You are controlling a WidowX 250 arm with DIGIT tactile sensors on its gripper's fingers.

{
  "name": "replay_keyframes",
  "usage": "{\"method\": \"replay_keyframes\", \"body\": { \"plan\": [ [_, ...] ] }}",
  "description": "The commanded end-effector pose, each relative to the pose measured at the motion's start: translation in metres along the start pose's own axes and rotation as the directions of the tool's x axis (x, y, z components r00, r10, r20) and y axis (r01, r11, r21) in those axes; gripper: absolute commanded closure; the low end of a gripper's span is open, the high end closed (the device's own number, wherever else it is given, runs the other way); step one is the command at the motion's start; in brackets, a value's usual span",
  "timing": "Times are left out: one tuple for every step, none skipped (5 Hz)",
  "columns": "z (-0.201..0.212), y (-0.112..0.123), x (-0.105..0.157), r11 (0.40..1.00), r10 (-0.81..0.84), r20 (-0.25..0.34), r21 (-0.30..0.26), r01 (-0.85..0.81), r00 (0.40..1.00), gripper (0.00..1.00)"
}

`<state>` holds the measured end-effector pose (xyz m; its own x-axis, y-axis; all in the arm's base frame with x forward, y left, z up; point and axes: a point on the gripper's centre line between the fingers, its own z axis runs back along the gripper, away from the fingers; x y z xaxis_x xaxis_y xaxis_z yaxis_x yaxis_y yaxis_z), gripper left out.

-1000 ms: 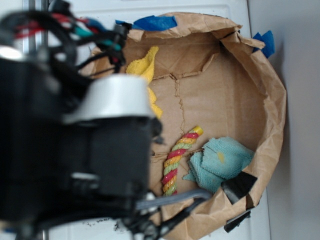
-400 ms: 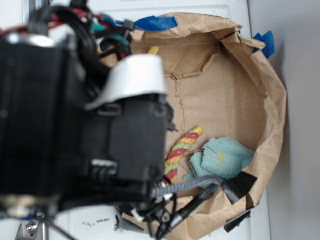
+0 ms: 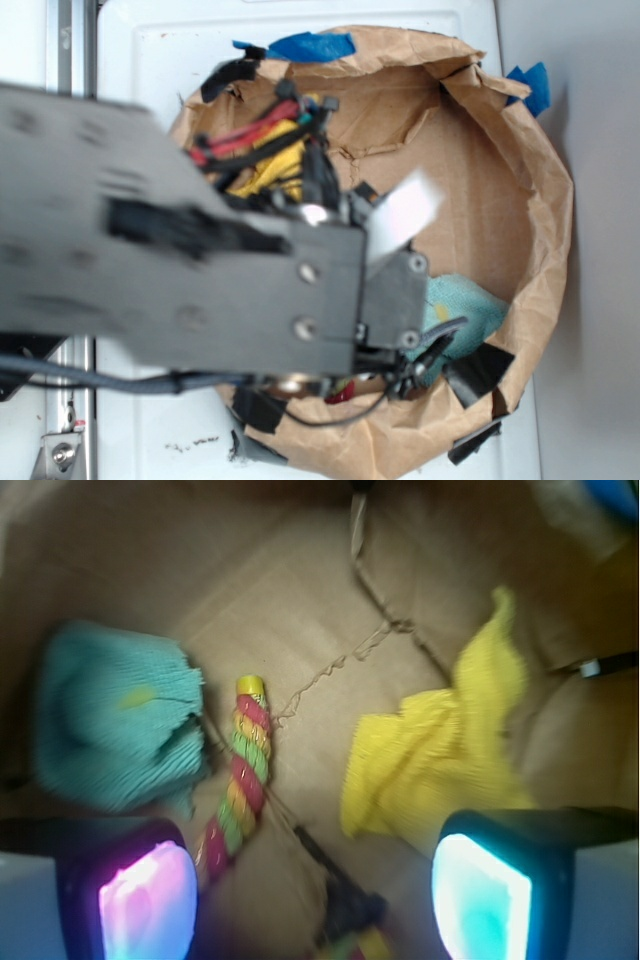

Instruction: Grab the multicolored rope.

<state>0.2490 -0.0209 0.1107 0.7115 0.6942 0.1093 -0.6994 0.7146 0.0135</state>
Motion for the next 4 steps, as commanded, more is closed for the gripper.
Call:
{"method": "replay_keyframes", "body": {
  "plan": [
    [-0.022,-0.012,-0.013,0.979,0.191,0.031,-0.075,-0.188,0.981,0.0],
    [-0.026,-0.025,-0.019,0.965,0.229,-0.026,-0.128,-0.231,0.973,0.0],
    [-0.036,-0.036,-0.021,0.969,0.21,-0.025,-0.13,-0.211,0.977,0.0],
    [-0.056,-0.046,-0.013,0.974,0.208,-0.062,-0.081,-0.213,0.976,0.0]
  ]
}}
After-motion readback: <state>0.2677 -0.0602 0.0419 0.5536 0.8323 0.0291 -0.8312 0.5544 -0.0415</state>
